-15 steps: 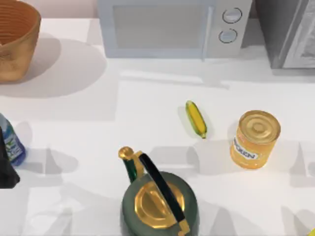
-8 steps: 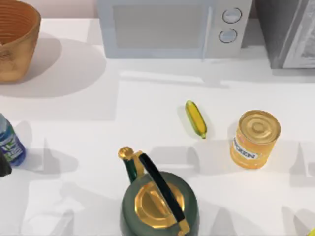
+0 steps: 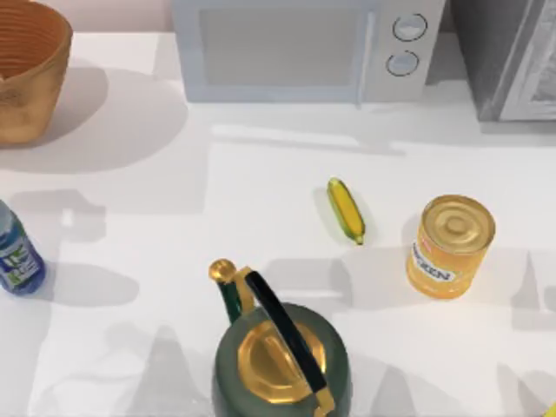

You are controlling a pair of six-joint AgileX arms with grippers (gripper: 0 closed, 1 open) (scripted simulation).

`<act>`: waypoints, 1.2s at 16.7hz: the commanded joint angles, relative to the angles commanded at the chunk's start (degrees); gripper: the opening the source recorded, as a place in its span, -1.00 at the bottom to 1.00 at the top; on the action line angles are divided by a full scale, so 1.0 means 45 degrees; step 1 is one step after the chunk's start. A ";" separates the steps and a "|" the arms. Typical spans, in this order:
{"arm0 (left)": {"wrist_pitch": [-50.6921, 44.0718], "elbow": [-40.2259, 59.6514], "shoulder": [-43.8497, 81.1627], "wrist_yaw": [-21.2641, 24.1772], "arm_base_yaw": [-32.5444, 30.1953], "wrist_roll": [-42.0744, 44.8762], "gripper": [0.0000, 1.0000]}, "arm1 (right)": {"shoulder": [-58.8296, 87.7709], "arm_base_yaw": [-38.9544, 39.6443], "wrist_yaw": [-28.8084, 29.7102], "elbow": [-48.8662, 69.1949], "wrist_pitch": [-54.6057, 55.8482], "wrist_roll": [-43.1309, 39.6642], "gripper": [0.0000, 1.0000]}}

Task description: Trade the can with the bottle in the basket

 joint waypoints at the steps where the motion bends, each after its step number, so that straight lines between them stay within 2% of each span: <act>1: -0.0577 0.1202 0.1236 0.0068 0.0087 0.0097 1.00 | 0.0000 0.0000 0.0000 0.0000 0.0000 0.0000 1.00; 13: -0.7685 1.5976 1.6350 0.1116 0.0988 0.1460 1.00 | 0.0000 0.0000 0.0000 0.0000 0.0000 0.0000 1.00; 17: -0.9468 1.9695 2.0226 0.1399 0.1210 0.1831 1.00 | 0.0000 0.0000 0.0000 0.0000 0.0000 0.0000 1.00; 20: -1.0364 2.1559 2.2179 0.1542 0.1325 0.2019 1.00 | 0.0000 0.0000 0.0000 0.0000 0.0000 0.0000 1.00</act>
